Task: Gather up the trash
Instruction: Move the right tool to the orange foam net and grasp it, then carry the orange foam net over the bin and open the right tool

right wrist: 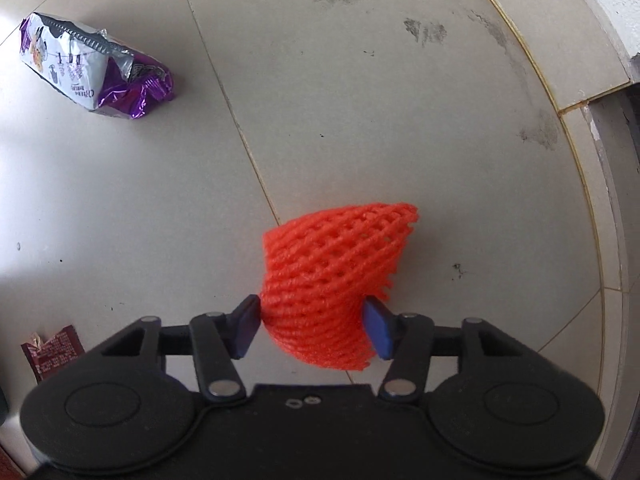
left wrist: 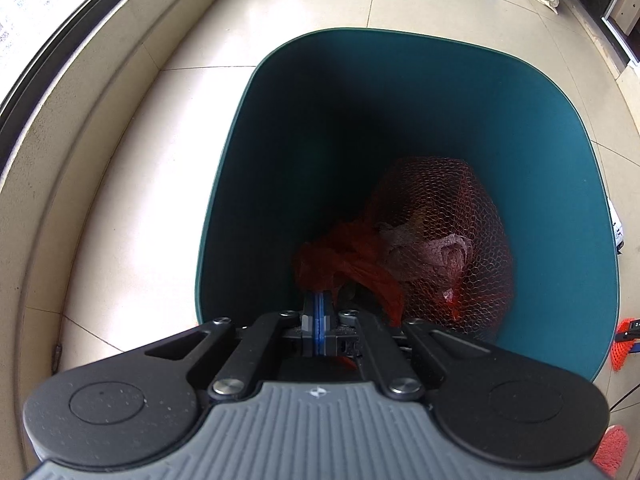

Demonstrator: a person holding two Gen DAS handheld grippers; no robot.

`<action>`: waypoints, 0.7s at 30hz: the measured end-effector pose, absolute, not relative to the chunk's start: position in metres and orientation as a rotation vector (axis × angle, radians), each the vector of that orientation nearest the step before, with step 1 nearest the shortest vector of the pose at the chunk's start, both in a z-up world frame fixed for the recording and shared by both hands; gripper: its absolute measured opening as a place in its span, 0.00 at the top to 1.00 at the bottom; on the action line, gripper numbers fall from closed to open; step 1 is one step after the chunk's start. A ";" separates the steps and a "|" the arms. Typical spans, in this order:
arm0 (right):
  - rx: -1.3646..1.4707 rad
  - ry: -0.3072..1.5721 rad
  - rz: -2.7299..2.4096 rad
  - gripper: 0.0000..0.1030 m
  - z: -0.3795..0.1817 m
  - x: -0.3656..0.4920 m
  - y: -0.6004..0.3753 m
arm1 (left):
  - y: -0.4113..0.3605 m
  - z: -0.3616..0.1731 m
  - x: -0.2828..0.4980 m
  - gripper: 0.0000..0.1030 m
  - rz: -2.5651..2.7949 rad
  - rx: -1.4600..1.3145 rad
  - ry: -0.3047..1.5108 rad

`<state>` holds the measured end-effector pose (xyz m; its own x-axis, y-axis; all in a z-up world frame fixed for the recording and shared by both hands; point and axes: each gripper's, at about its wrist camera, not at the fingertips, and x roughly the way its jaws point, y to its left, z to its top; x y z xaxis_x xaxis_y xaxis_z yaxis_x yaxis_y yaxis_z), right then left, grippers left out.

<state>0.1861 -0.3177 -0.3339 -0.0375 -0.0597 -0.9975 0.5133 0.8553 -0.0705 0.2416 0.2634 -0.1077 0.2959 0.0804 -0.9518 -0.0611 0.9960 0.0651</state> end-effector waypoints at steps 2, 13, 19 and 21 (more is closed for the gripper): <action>0.358 1.548 -0.487 0.79 -0.332 0.186 -0.317 | 0.264 -0.107 0.242 1.00 0.095 0.014 1.266; 0.055 1.506 -0.252 0.85 -0.255 0.212 -0.255 | 0.271 -0.106 0.241 1.00 0.083 -0.013 1.263; -0.072 1.355 0.049 0.85 -0.164 0.223 -0.179 | 0.277 -0.104 0.240 1.00 0.080 -0.026 1.261; -0.088 1.295 0.140 0.85 -0.129 0.223 -0.155 | 0.278 -0.103 0.239 1.00 0.080 -0.027 1.259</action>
